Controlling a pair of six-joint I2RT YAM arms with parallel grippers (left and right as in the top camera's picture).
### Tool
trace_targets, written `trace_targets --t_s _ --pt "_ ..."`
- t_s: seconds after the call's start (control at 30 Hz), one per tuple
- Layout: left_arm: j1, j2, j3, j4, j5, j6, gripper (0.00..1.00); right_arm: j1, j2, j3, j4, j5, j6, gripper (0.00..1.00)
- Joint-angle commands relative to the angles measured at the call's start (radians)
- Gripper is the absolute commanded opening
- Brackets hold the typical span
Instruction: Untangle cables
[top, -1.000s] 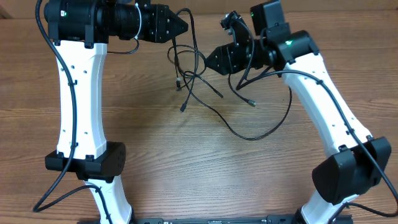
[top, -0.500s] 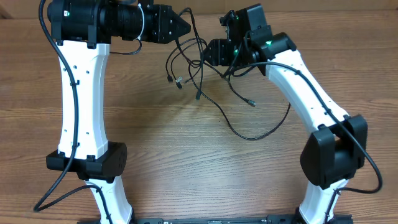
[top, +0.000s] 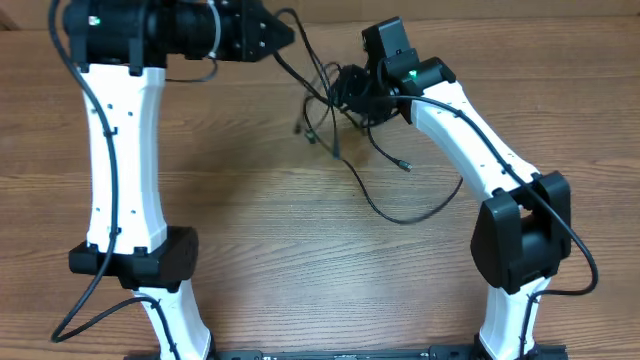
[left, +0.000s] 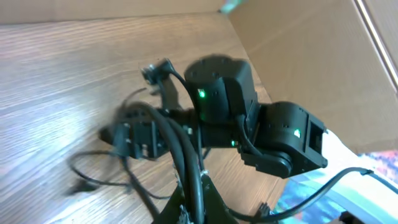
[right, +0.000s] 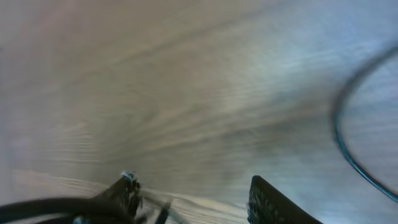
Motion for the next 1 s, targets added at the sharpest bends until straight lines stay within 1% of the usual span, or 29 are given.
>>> trace_targets --t_s 0.0,0.13,0.33,0.5,0.67,0.8,0.83,0.9,0.97 --pt "0.091 -0.054 0.037 0.024 0.062 -0.031 0.04 -0.040 0.061 -0.007 -0.089 0.128 0.013 0.55" --pt "0.173 -0.088 0.037 0.028 0.038 -0.030 0.04 -0.076 0.064 -0.007 -0.180 0.135 -0.021 0.54" --pt "0.224 -0.100 0.037 0.017 -0.070 -0.026 0.04 -0.121 0.064 -0.007 -0.260 0.138 -0.047 0.55" --pt "0.225 -0.100 0.036 0.016 -0.141 -0.018 0.04 -0.152 0.064 -0.007 -0.320 0.156 -0.074 0.54" --pt "0.223 -0.100 0.036 0.017 -0.143 -0.014 0.04 -0.163 0.064 -0.007 -0.353 0.163 -0.122 0.54" --pt "0.223 -0.100 0.036 0.017 -0.114 -0.003 0.04 -0.163 0.043 0.027 -0.362 0.052 -0.254 0.54" --pt "0.221 -0.100 0.036 0.016 -0.105 -0.003 0.04 -0.163 0.033 0.040 -0.365 0.035 -0.268 0.55" --pt "0.192 -0.100 0.036 0.006 -0.100 0.006 0.04 -0.163 -0.022 0.097 -0.378 -0.018 -0.322 0.56" --pt "0.157 -0.099 0.036 -0.012 -0.110 0.033 0.04 -0.163 -0.076 0.145 -0.392 -0.025 -0.332 0.62"
